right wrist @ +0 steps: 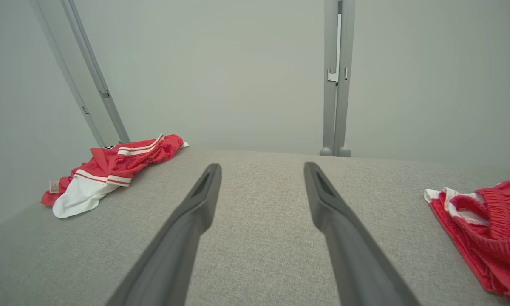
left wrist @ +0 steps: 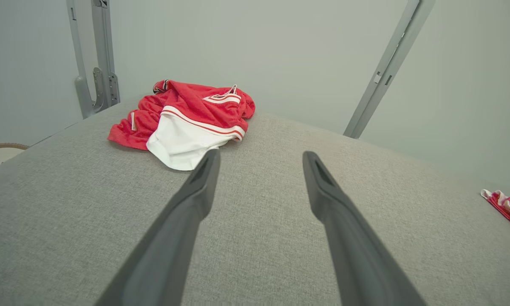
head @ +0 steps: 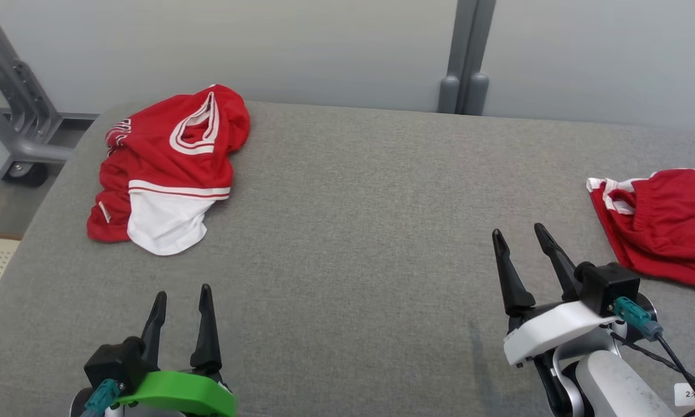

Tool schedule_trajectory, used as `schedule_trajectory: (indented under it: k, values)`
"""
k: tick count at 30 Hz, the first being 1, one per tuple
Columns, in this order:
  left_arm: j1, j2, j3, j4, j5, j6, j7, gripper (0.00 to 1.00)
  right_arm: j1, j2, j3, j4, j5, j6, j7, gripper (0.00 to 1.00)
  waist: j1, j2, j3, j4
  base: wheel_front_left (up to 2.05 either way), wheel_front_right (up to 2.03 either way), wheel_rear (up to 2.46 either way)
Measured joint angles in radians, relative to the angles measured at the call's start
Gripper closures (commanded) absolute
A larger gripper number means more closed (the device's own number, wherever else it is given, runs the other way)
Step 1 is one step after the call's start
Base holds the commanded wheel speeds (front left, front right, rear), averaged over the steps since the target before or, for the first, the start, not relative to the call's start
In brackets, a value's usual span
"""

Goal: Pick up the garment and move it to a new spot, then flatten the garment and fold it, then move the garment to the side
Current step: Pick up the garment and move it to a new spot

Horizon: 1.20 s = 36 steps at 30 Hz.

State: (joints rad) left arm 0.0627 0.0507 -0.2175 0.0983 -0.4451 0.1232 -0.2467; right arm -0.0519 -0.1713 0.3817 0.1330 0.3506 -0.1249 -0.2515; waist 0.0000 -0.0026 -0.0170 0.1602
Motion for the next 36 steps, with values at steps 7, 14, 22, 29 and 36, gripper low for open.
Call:
schedule_trajectory:
  k: [7,14,22,29,36]
  values:
    - [0.000,0.000,-0.012,0.000,0.010,0.000,0.002,0.00,0.009,0.002,0.002,-0.009,0.000,0.000,0.006,0.00,-0.0001,0.0000,-0.006,0.101,0.00,0.00,0.00]
    - [0.011,0.000,0.010,-0.010,0.010,0.000,0.007,0.00,0.017,0.018,0.027,-0.010,-0.006,0.000,0.019,0.00,0.0000,0.0000,-0.012,0.166,0.00,0.00,0.00]
    - [0.030,0.000,0.026,-0.038,0.010,0.000,0.007,0.00,0.017,0.016,0.036,-0.014,-0.009,0.000,0.034,0.00,-0.0001,0.0000,-0.007,0.149,0.00,0.00,0.00]
    - [-0.019,0.036,0.032,-0.080,0.036,0.000,0.027,0.00,0.013,0.003,0.022,-0.036,-0.030,0.000,0.051,0.00,-0.0001,0.0000,0.025,0.127,0.00,0.00,0.00]
    - [-0.207,0.098,0.066,-0.120,0.034,-0.009,0.116,0.00,-0.060,-0.034,0.005,-0.086,-0.065,0.000,0.070,0.00,0.0000,0.0000,0.077,0.104,0.00,0.00,0.00]
